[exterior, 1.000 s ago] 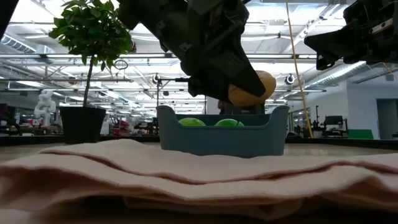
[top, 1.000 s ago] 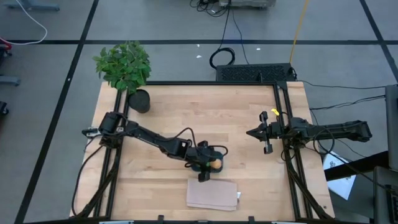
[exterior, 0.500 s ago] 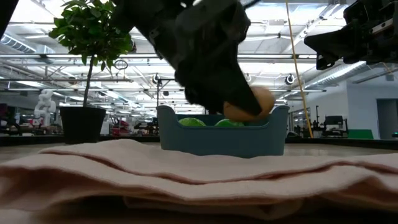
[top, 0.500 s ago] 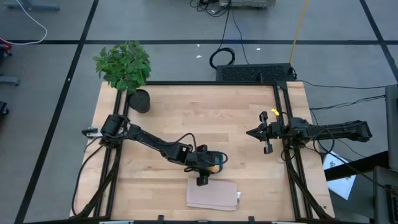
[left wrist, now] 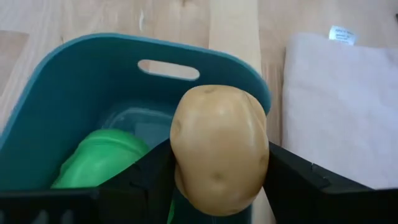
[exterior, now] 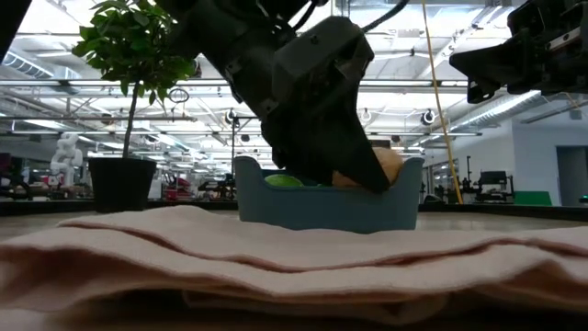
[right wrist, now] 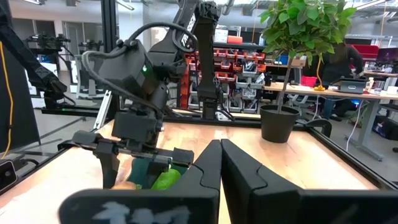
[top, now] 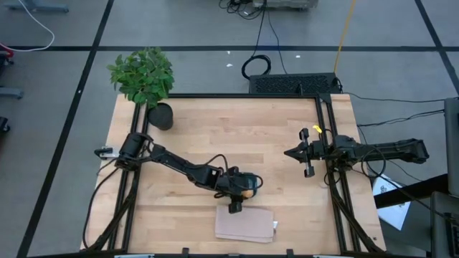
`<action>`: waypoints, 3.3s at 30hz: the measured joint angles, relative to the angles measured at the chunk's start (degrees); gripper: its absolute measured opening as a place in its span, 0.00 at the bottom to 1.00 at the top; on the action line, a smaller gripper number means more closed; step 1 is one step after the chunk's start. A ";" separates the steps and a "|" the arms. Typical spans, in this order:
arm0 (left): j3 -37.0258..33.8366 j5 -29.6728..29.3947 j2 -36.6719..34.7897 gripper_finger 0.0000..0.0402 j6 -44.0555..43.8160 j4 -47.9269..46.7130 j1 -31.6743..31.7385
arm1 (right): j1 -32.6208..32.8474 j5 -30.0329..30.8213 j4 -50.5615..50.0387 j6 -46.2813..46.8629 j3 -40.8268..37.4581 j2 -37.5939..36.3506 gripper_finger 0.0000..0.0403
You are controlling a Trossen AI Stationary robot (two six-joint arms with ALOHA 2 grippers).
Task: Pick and placing Produce into tupperware
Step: Put the brown potato into the blue bin
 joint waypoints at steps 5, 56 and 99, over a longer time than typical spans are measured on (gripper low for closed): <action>0.02 -0.05 0.46 0.52 -0.36 0.09 0.01 | -0.01 0.00 0.00 -0.02 0.00 -0.02 0.00; 12.39 11.79 0.28 0.47 5.85 -24.21 4.48 | -0.01 -0.01 0.49 -0.55 0.00 -0.02 0.00; 12.35 9.25 2.57 0.49 8.14 -22.81 4.16 | 0.02 0.00 0.87 -0.66 0.00 -0.02 0.00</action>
